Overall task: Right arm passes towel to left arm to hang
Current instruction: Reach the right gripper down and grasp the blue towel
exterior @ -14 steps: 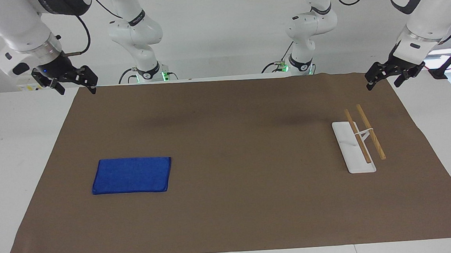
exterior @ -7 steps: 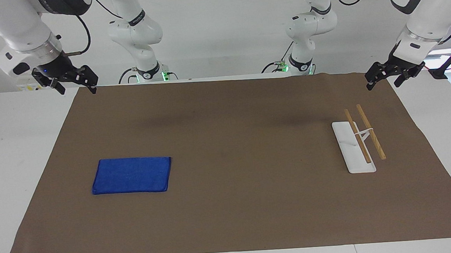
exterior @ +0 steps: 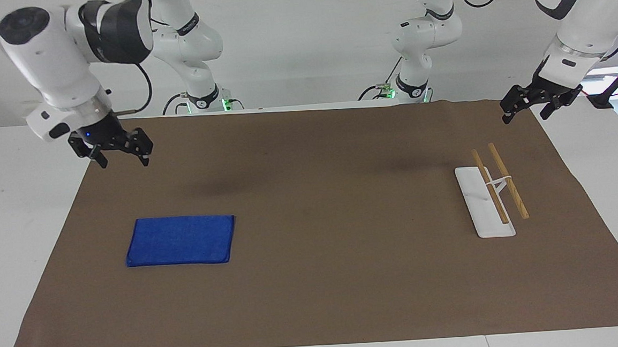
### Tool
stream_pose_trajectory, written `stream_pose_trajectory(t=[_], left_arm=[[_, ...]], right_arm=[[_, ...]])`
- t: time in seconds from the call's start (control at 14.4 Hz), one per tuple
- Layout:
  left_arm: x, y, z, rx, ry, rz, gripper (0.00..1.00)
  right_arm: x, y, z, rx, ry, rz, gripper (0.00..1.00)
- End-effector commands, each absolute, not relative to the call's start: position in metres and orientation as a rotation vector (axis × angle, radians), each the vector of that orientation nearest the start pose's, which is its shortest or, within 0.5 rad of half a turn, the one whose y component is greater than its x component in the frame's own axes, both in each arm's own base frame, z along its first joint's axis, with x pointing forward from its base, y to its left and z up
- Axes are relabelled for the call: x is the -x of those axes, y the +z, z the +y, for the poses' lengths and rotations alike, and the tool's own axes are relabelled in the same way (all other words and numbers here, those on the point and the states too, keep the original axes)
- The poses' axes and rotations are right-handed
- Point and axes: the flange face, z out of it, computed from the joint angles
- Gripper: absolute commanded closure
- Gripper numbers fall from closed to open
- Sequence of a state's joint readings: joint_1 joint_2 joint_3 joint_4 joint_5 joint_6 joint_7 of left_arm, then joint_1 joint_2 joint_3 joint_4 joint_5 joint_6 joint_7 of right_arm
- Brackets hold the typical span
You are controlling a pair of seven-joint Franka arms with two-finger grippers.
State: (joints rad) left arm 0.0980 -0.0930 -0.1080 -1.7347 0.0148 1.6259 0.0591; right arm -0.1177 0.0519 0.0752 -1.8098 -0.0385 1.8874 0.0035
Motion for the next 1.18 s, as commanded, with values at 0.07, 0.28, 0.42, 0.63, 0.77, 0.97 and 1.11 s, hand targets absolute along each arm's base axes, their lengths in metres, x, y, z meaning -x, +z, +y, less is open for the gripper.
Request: stream_pose_trajectory(t=[0.07, 0.28, 0.42, 0.63, 0.77, 0.97, 1.11], left_arm=[[-0.527, 0.603, -0.003, 3.099, 0.036, 0.118, 0.00], [-0.527, 0.603, -0.003, 3.099, 0.036, 0.118, 0.00], [-0.527, 0.603, -0.003, 3.099, 0.036, 0.121, 0.00], [-0.527, 0.603, -0.003, 3.099, 0.036, 0.118, 0.00], [-0.527, 0.602, -0.003, 3.099, 0.038, 0.118, 0.00], [-0.527, 0.602, -0.003, 3.099, 0.038, 0.118, 0.00], [-0.527, 0.603, -0.003, 3.099, 0.036, 0.118, 0.00]], right_arm=[[-0.622, 0.419, -0.008, 3.144, -0.074, 0.113, 0.00], [-0.633, 0.367, -0.008, 3.136, -0.026, 0.106, 0.02], [-0.640, 0.340, -0.004, 3.130, -0.045, 0.049, 0.06], [-0.637, 0.315, 0.014, 3.127, -0.024, -0.033, 0.09], [-0.628, 0.304, 0.016, 3.126, 0.014, -0.064, 0.13], [-0.620, 0.294, 0.015, 3.126, 0.038, -0.067, 0.15], [-0.617, 0.291, 0.007, 3.125, 0.050, -0.082, 0.18]])
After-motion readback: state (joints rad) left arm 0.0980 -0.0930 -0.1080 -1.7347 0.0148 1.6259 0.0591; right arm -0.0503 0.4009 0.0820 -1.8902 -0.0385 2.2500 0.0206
